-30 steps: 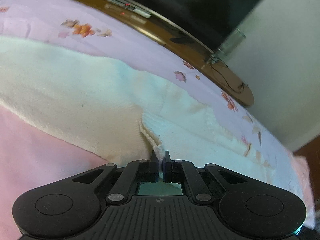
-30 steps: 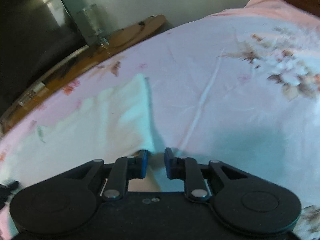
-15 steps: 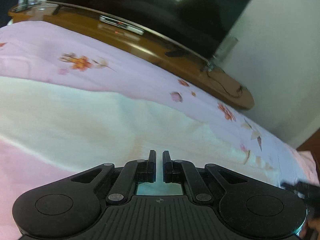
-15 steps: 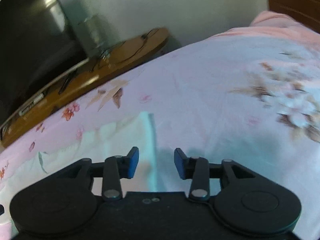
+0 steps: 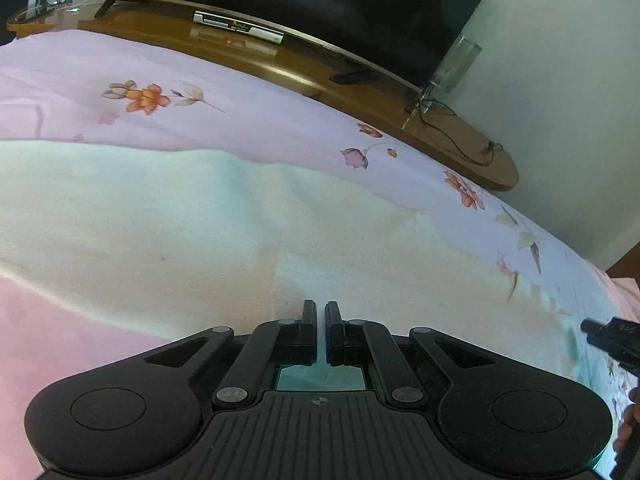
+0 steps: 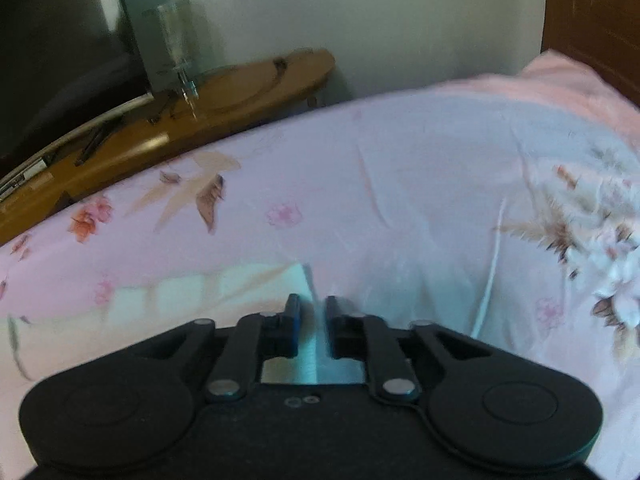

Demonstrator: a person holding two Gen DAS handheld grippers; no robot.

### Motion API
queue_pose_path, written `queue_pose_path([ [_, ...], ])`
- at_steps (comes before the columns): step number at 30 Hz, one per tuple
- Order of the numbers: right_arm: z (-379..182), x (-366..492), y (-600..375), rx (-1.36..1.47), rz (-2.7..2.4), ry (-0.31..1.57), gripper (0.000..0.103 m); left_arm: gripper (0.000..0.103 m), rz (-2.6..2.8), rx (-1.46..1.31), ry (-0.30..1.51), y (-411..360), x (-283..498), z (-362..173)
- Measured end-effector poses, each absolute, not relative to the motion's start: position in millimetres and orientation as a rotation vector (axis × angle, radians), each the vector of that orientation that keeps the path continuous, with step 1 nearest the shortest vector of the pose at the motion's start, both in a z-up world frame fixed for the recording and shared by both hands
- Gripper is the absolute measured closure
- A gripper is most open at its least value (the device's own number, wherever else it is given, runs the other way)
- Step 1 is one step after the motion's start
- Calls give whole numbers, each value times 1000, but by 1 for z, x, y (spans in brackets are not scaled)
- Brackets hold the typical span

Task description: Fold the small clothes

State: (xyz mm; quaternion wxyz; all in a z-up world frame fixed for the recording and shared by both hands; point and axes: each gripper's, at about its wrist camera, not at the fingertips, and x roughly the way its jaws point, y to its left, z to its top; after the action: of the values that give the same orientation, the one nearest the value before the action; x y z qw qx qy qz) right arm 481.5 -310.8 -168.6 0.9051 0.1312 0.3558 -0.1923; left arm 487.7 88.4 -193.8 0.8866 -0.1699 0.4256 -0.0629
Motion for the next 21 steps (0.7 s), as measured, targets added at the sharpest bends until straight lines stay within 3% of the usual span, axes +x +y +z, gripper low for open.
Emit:
queue_pose_path([
  [8,-164,453,-174,211,6,822,76,99,-49,-374,940,137,463,-183],
  [15,-171,467,-51,109,187,844,78,98,119,-511,910,228,437,-180],
  [16,-173,470,-40,97,195,845,78,84,146,-542,909,243,434,-180],
  [17,-176,473,-28,81,202,848,78,39,169,-574,905,258,431,-181],
  [18,-179,476,-20,67,203,856,78,11,216,-610,885,277,425,-182],
  [19,-182,477,-16,59,202,863,78,0,272,-630,840,291,418,-181],
  [21,-187,483,-6,32,196,882,78,0,328,-668,763,322,407,-179],
])
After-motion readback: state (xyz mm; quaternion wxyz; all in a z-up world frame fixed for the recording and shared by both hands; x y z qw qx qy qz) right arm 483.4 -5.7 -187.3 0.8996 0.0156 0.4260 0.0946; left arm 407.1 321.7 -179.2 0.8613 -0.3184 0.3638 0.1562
